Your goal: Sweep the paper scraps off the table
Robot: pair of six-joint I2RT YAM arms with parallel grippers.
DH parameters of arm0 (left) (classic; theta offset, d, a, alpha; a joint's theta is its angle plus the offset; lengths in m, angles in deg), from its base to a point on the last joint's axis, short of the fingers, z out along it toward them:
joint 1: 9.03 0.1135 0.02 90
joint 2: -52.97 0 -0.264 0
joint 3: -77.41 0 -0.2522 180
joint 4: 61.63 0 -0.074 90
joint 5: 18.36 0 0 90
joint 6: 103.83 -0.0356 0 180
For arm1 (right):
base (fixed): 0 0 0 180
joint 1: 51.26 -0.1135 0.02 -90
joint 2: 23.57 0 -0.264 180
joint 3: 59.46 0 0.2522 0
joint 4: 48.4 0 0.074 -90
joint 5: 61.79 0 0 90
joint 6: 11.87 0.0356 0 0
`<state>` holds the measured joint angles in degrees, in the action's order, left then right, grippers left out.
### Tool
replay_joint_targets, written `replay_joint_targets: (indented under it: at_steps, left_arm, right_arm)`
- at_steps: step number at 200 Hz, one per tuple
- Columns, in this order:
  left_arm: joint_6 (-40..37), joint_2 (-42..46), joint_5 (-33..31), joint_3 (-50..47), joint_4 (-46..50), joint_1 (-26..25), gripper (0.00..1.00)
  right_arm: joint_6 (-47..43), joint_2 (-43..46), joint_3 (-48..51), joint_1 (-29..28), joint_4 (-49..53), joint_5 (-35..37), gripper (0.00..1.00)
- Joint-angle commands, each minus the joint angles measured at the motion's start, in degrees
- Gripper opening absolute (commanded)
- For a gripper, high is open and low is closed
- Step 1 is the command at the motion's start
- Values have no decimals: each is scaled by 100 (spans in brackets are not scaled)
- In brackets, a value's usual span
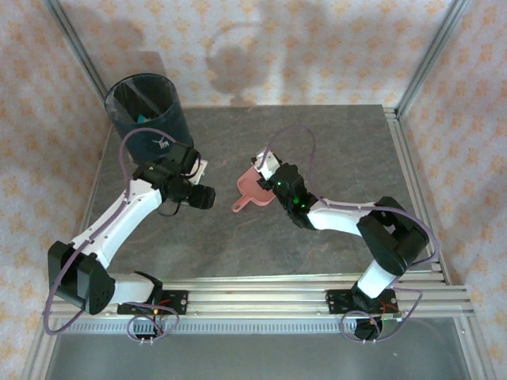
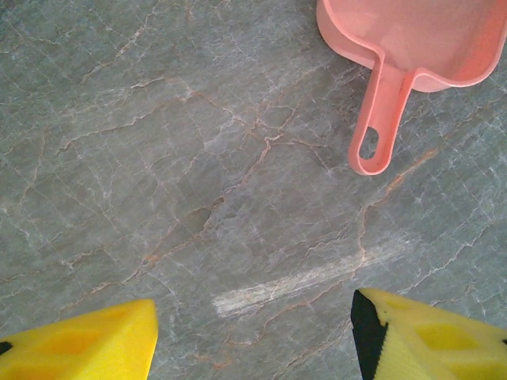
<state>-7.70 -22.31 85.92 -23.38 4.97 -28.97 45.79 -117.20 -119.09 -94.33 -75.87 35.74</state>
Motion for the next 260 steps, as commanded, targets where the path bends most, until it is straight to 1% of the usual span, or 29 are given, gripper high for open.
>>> replay_joint_targets:
  at_steps: [1, 8, 22, 37, 53, 73, 86, 122, 164, 260]
  left_arm:
    - [14, -84, 22, -41, -52, 70, 66]
    - [8, -100, 22, -40, -40, 70, 66]
    - [6, -115, 6, -32, -25, 70, 66]
    - [-3, -124, 4, -31, -19, 70, 66]
    - [2, -135, 24, -32, -15, 71, 66]
    - [-7, -134, 7, -34, -10, 72, 66]
    - [-7, -141, 15, -32, -7, 70, 66]
    - [-29, -162, 26, -21, 9, 71, 66]
    - [-33, -178, -2, -20, 26, 70, 66]
    - [-52, -207, 13, -2, 50, 70, 67]
  right_arm:
    - [76, -117, 145, -151, -32, -161, 11]
    - [66, -132, 144, -196, -15, -138, 14]
    - [4, -169, 131, -291, 14, -88, 15]
    - [-9, -201, 109, -366, 68, -46, 19]
    - [6, -229, 115, -436, 110, -50, 25]
    - [14, -262, 143, -517, 137, 11, 30]
    - [48, -269, 161, -565, 158, 49, 36]
    - [102, -248, 241, -665, 177, 86, 43]
    - [260, -124, 324, -746, 296, 65, 46]
    - [621, -33, 638, -948, 459, -16, 50]
